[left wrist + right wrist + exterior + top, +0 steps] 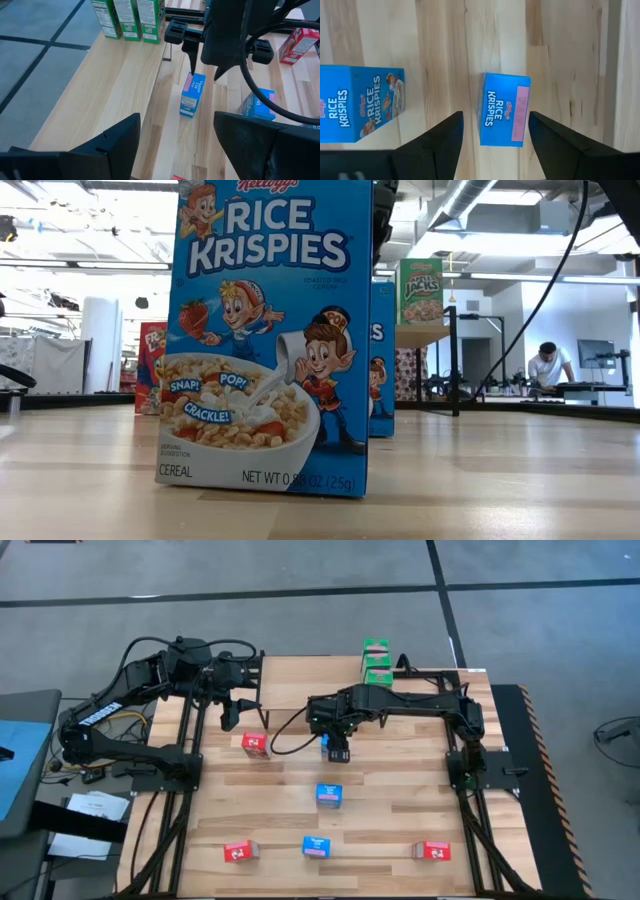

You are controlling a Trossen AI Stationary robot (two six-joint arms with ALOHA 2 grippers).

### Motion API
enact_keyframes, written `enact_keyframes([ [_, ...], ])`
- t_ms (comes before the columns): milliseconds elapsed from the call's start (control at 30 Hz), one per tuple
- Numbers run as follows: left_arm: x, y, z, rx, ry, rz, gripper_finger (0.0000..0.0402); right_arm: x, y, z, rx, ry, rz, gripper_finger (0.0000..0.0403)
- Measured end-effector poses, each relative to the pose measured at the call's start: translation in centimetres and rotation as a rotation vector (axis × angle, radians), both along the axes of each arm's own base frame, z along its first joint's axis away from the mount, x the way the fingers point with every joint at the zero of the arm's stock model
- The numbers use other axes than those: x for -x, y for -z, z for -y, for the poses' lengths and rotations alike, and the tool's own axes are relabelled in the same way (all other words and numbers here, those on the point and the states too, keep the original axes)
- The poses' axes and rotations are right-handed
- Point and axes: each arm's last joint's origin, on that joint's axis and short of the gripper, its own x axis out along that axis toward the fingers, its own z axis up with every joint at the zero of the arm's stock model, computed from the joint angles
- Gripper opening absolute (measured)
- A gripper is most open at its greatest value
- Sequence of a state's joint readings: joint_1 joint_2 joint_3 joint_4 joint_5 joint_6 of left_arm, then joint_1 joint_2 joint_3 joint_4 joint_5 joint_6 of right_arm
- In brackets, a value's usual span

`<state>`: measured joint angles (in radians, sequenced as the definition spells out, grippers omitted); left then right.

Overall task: Stack cereal on shelf
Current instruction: Put the top blue cereal box on the shelf

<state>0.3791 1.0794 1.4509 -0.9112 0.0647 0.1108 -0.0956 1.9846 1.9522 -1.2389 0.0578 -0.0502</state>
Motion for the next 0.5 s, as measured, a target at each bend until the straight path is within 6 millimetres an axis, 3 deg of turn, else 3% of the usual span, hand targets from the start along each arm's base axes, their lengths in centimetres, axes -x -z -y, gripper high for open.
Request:
enact_keyframes([
  [167, 0.0, 0.0, 0.0, 0.002, -0.001, 0.001, 0.0242, 0.0, 0.0, 0.2, -0.003, 0.002, 0.003, 0.025],
  [500, 0.0, 0.0, 0.0, 0.011, -0.005, -0.003, 0.0242, -1.3, 3.2, 0.4, 0.001, 0.0, -0.099, 0.025],
])
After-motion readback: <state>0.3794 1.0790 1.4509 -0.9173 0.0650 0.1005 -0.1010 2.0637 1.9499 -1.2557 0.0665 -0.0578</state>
